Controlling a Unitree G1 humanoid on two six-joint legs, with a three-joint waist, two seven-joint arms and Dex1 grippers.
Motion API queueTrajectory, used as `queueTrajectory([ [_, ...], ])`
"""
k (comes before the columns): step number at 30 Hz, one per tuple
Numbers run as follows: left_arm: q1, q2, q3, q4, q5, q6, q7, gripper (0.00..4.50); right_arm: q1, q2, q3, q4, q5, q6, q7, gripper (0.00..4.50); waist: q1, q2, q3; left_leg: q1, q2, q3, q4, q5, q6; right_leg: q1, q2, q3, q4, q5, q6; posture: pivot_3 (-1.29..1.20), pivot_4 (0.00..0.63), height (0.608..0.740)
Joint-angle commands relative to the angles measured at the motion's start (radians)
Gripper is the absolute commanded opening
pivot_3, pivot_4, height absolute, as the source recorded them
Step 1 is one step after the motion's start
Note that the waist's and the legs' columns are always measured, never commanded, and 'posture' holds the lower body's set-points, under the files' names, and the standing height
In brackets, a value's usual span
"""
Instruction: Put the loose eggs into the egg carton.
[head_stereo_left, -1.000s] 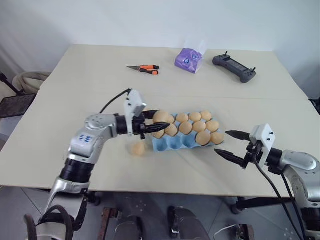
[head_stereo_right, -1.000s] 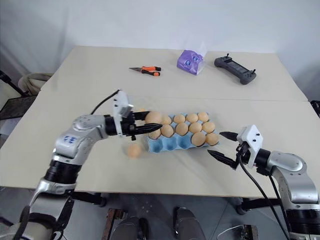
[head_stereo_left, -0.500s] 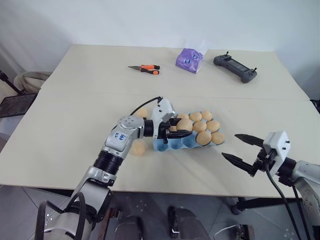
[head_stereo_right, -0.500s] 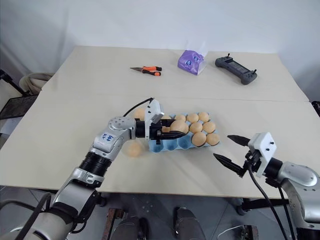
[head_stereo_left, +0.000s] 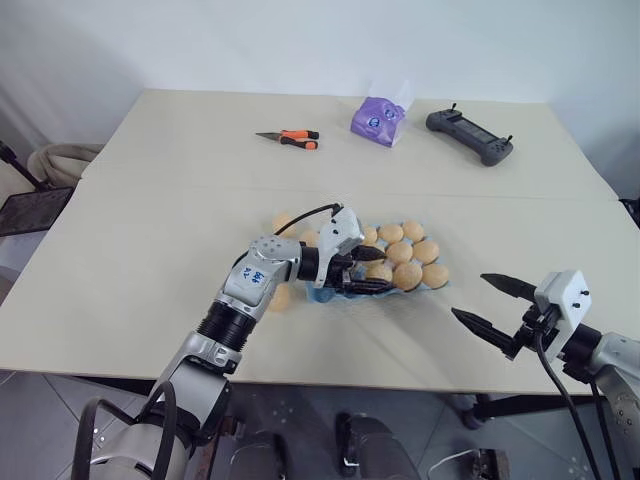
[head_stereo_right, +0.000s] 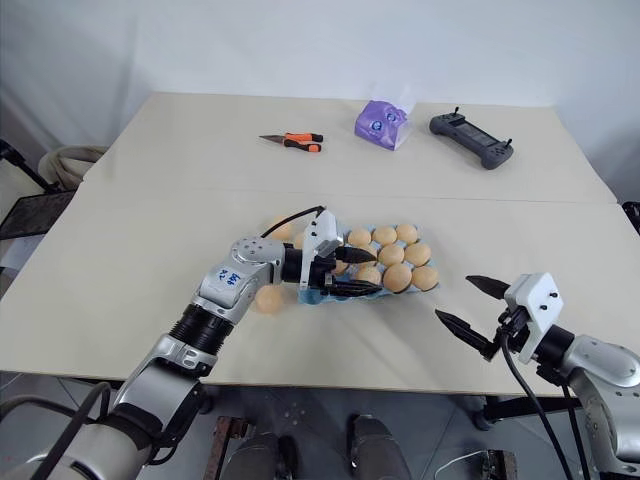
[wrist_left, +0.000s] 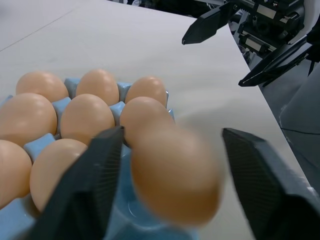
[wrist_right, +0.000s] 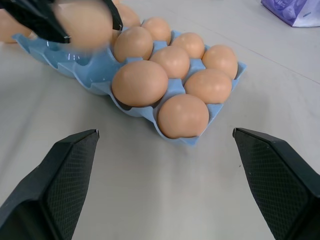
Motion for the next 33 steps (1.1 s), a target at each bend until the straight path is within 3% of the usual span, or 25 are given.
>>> queueTrajectory([
  [1,-0.012,-0.010,0.015,-0.053,-0.011,0.004,-0.001,4.47,-0.014,-0.001,-0.002,-0.019,0.005,-0.010,-0.001,4.50,0.000,0.000,0.000,0.000,0.000,0.000,0.000,0.000,0.000,0.000,0.000,0.000,0.000,0.000,0.000,0.00,0.150,0.740],
  [9,0.004,0.044,0.101,-0.205,-0.050,0.037,0.035,4.47,-0.060,-0.014,0.014,0.007,0.020,-0.007,0.036,4.50,-0.001,0.000,0.000,0.000,0.000,0.000,0.000,0.000,0.000,0.000,0.000,0.000,0.000,0.000,0.000,0.00,0.150,0.740],
  [18,0.129,0.215,0.315,-0.484,-0.087,0.101,0.186,4.47,-0.087,-0.042,0.012,0.030,0.026,0.001,0.085,4.50,0.000,0.000,0.000,0.001,0.001,0.000,0.000,0.001,-0.002,0.000,0.000,0.000,0.002,0.000,0.000,0.00,0.150,0.740],
  [27,0.410,0.332,0.593,-0.679,-0.222,0.040,0.203,4.47,-0.146,-0.068,0.040,0.086,0.014,0.001,0.141,4.50,0.000,0.000,0.000,0.002,0.001,0.000,-0.001,0.001,-0.002,0.000,-0.001,-0.001,0.002,0.000,0.000,0.00,0.150,0.740],
  [33,0.696,0.315,0.661,-0.750,-0.268,-0.071,0.160,4.47,-0.170,-0.069,0.060,0.104,0.005,0.001,0.155,4.50,-0.002,0.001,0.000,0.002,0.001,0.001,-0.001,0.001,-0.002,0.000,-0.002,0.000,0.001,-0.001,-0.001,0.00,0.150,0.740],
])
